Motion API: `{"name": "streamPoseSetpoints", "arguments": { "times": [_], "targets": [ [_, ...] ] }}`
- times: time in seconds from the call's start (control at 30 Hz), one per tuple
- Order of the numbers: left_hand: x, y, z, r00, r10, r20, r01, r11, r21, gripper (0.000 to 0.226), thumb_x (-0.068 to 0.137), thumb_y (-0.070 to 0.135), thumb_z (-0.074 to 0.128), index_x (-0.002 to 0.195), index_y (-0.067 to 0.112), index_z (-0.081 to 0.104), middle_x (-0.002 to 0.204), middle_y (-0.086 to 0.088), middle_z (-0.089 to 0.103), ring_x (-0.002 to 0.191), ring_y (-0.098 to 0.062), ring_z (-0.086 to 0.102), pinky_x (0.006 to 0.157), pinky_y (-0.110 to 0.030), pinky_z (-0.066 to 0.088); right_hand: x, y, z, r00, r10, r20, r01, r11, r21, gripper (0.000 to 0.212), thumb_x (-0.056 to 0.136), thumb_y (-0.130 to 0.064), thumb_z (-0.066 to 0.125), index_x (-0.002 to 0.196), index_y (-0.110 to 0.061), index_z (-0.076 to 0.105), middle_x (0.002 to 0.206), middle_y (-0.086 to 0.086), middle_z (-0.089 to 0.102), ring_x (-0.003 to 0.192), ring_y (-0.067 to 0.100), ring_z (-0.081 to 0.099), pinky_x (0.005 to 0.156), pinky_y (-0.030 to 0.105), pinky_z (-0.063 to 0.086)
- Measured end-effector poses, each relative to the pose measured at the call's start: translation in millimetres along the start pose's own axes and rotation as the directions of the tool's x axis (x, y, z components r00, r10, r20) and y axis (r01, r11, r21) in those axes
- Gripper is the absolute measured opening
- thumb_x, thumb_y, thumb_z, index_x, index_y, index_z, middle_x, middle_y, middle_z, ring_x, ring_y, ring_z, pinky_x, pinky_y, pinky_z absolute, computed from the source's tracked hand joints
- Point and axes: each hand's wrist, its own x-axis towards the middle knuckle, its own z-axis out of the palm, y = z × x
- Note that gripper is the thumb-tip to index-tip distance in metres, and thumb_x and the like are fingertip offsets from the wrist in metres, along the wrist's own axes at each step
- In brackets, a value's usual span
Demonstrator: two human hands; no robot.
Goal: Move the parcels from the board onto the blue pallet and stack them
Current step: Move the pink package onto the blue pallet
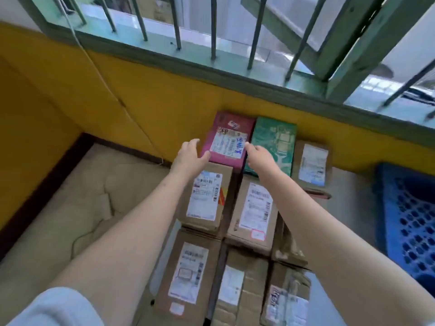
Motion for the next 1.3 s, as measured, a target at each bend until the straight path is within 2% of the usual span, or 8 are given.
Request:
{"name": "streamPoseSetpoints", "arguments": {
  "times": [0.13, 0.23, 0.47, 0.67, 0.83, 1.0, 1.17, 1.3],
  "targets": [
    [19.1, -4.0, 6.4, 0.985, -0.106, 0.134, 0.122, 0.986, -0.115, 0.068, 0.09, 0.053, 0.048, 0.147, 0.017, 0.035, 0.146, -0.006, 0.046, 0.126, -0.024, 0.051, 0.098, -0.04, 0.044, 11.9, -10.8, 13.2, 0.999, 0.034, -0.035, -0.032, 0.998, 0.055, 0.049, 0.099, -0.045, 0.037, 0.115, -0.006, 0.062, 0.117, 0.014, 0.064, 0.092, 0.022, 0.06, 0.082, 0.037, 0.045],
    [28.9, -1.1, 8.7, 0.978, -0.098, 0.185, 0.14, 0.963, -0.23, 0.05, 0.089, 0.049, 0.049, 0.131, 0.022, 0.052, 0.125, 0.001, 0.063, 0.092, -0.01, 0.058, 0.073, -0.029, 0.046, 20.1, -19.8, 20.5, 0.995, 0.095, -0.024, -0.091, 0.986, 0.139, 0.038, 0.097, -0.041, 0.04, 0.089, -0.01, 0.059, 0.098, 0.015, 0.063, 0.108, 0.029, 0.064, 0.084, 0.037, 0.049],
    [33.6, 16.5, -12.2, 0.995, -0.075, 0.065, 0.094, 0.914, -0.395, 0.039, 0.087, 0.033, 0.053, 0.125, 0.023, 0.055, 0.099, 0.014, 0.057, 0.088, -0.007, 0.055, 0.067, -0.021, 0.043, 21.5, -35.5, 20.8, 0.998, 0.051, -0.04, -0.038, 0.96, 0.279, 0.052, 0.098, -0.034, 0.046, 0.145, -0.014, 0.041, 0.145, 0.005, 0.045, 0.109, 0.02, 0.049, 0.091, 0.031, 0.041],
    [8.0, 55.9, -44.3, 0.995, -0.055, -0.085, 0.01, 0.887, -0.462, 0.04, 0.09, 0.026, 0.057, 0.129, 0.016, 0.052, 0.121, 0.001, 0.059, 0.104, -0.013, 0.057, 0.081, -0.028, 0.051, -5.0, -42.2, 6.8, 0.976, -0.155, -0.152, 0.192, 0.942, 0.274, 0.053, 0.097, -0.025, 0.053, 0.148, -0.019, 0.039, 0.146, 0.0, 0.039, 0.093, 0.008, 0.051, 0.052, 0.011, 0.037],
    [-44.0, 115.3, -56.5, 0.978, -0.05, -0.201, -0.07, 0.834, -0.547, 0.037, 0.089, 0.042, 0.059, 0.12, 0.023, 0.05, 0.121, 0.001, 0.056, 0.104, -0.009, 0.056, 0.077, -0.028, 0.055, -51.1, -36.9, -41.1, 0.929, -0.256, -0.266, 0.336, 0.884, 0.324, 0.046, 0.097, -0.024, 0.052, 0.142, -0.02, 0.046, 0.139, -0.001, 0.045, 0.09, 0.002, 0.053, 0.067, 0.014, 0.044],
    [-104.1, 197.0, -3.6, 0.983, 0.03, -0.179, -0.131, 0.801, -0.584, 0.036, 0.084, 0.049, 0.062, 0.112, 0.03, 0.049, 0.118, 0.004, 0.057, 0.105, -0.007, 0.058, 0.081, -0.036, 0.058, -88.1, 30.3, -122.0, 0.876, -0.25, -0.413, 0.413, 0.831, 0.373, 0.046, 0.095, -0.017, 0.055, 0.14, -0.02, 0.046, 0.133, 0.002, 0.047, 0.109, 0.01, 0.056, 0.087, 0.033, 0.057],
    [-159.4, 286.9, 104.5, 0.986, 0.141, -0.093, -0.169, 0.826, -0.538, 0.029, 0.085, 0.024, 0.062, 0.112, 0.02, 0.053, 0.112, 0.003, 0.062, 0.099, -0.004, 0.059, 0.088, -0.029, 0.051, -104.1, 153.4, -224.0, 0.832, -0.121, -0.542, 0.387, 0.826, 0.409, 0.053, 0.093, -0.015, 0.055, 0.145, -0.02, 0.042, 0.131, -0.003, 0.04, 0.105, 0.001, 0.05, 0.075, 0.008, 0.046],
    [-194.1, 356.0, 190.2, 0.989, 0.144, 0.043, -0.094, 0.814, -0.573, 0.031, 0.088, 0.014, 0.059, 0.118, 0.013, 0.054, 0.117, -0.002, 0.063, 0.101, -0.008, 0.06, 0.09, -0.026, 0.05, -105.9, 240.3, -310.7, 0.801, -0.107, -0.588, 0.377, 0.854, 0.358, 0.05, 0.094, -0.015, 0.055, 0.143, -0.02, 0.044, 0.126, -0.005, 0.042, 0.099, -0.004, 0.049, 0.077, 0.01, 0.04]
  ]
}}
